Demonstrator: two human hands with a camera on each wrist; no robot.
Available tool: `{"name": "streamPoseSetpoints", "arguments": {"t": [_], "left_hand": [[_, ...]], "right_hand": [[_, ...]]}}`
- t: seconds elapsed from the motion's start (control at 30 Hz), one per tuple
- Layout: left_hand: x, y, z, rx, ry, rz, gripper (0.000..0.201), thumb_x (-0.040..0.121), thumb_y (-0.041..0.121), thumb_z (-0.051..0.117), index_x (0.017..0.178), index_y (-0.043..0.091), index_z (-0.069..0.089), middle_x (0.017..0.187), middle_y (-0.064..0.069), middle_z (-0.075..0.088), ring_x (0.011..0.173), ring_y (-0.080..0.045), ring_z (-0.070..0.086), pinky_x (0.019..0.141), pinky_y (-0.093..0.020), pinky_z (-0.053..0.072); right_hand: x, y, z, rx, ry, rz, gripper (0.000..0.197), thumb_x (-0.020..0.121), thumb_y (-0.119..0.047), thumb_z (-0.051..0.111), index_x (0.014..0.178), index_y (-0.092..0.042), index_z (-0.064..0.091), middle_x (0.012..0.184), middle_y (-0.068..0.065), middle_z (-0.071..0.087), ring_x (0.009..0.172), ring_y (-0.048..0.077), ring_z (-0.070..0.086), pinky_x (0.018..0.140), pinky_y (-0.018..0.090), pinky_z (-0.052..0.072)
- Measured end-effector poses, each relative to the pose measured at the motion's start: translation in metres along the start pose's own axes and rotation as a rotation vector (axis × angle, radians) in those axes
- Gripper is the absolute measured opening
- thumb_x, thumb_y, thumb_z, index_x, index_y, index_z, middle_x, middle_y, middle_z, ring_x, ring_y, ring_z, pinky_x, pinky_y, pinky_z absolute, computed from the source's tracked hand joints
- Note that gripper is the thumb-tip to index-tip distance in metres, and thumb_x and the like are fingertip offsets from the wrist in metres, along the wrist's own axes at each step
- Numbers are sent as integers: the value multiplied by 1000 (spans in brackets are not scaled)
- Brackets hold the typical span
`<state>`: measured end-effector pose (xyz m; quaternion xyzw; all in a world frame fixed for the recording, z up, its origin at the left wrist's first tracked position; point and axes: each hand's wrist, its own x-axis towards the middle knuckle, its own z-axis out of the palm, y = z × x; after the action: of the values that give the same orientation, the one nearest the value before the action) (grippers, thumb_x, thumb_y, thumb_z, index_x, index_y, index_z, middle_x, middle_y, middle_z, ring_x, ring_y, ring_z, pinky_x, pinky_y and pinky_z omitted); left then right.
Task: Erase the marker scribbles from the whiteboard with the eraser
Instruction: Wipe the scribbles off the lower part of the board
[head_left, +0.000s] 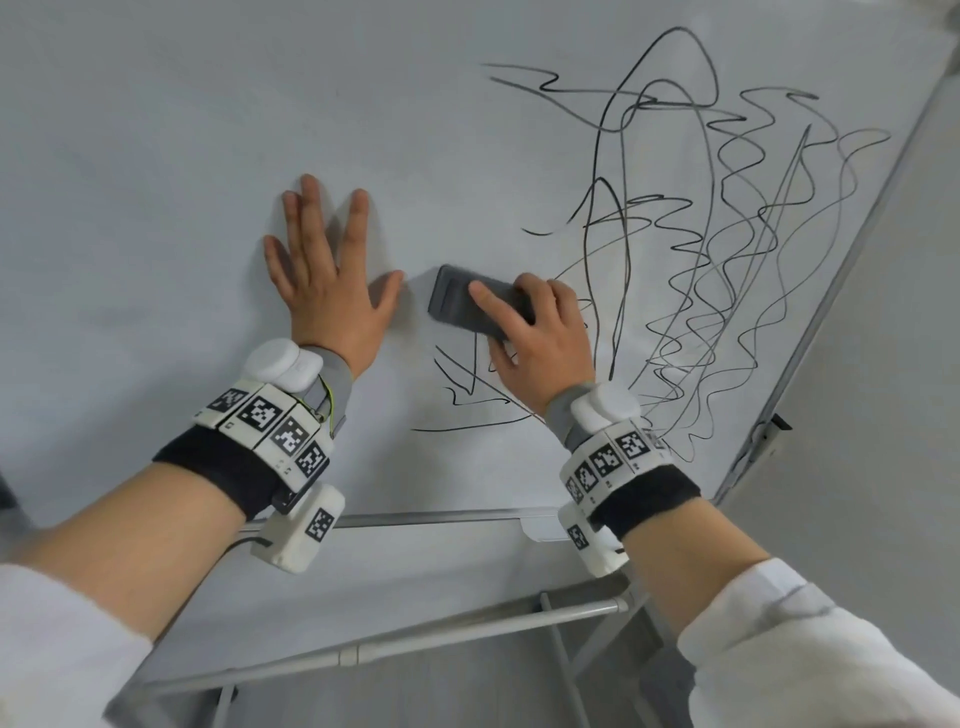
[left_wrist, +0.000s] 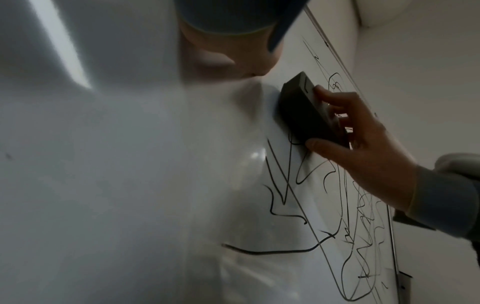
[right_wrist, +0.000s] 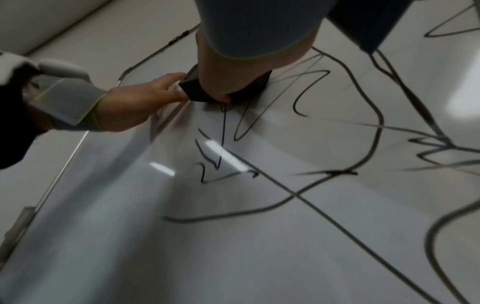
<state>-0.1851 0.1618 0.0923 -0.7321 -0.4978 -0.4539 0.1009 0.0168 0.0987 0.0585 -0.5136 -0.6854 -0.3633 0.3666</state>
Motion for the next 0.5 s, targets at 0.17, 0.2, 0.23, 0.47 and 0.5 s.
{"name": "streamPoseSetpoints", "arguments": {"t": [0.17, 0.2, 0.23, 0.47, 0.5], "left_hand": [[0, -4, -2, -5, 0, 21, 70, 89, 36, 53, 148, 24, 16, 154, -20, 0, 142, -35, -3, 110, -55, -2], [-1, -4, -1, -5, -1, 28, 70, 89, 36, 53, 148, 25, 17, 154, -20, 0, 142, -35, -3, 110, -55, -2], [-1, -4, -1, -8, -4, 37, 69, 89, 36, 53, 148, 26, 18, 154, -20, 0, 141, -36, -3, 110, -55, -2], [-4, -8, -2, -19, -21, 115, 65, 89, 30, 56, 146, 31, 23, 154, -18, 2, 142, -34, -2, 109, -56, -3], [-4, -9, -2, -26, -20, 126, 65, 89, 29, 56, 145, 31, 24, 154, -18, 2, 142, -34, -2, 109, -56, -3]], "right_hand": [[27, 10, -11, -11, 132, 167, 58, 81, -13, 67, 130, -29, 41, 116, 19, 53, 101, 37, 44, 87, 43, 46], [25, 10, -11, -18, 128, 164, 57, 82, -13, 67, 130, -29, 42, 116, 19, 53, 100, 37, 44, 86, 42, 45], [19, 7, -9, -26, 116, 151, 56, 82, -14, 66, 130, -29, 42, 116, 19, 53, 100, 36, 44, 85, 42, 45], [-14, -10, 0, -25, -11, 45, 60, 75, -15, 66, 129, -28, 45, 115, 12, 46, 97, 32, 40, 80, 43, 48], [-10, -11, -2, -29, 0, 59, 59, 76, -14, 66, 129, -28, 45, 115, 14, 49, 97, 33, 40, 80, 42, 48]]}}
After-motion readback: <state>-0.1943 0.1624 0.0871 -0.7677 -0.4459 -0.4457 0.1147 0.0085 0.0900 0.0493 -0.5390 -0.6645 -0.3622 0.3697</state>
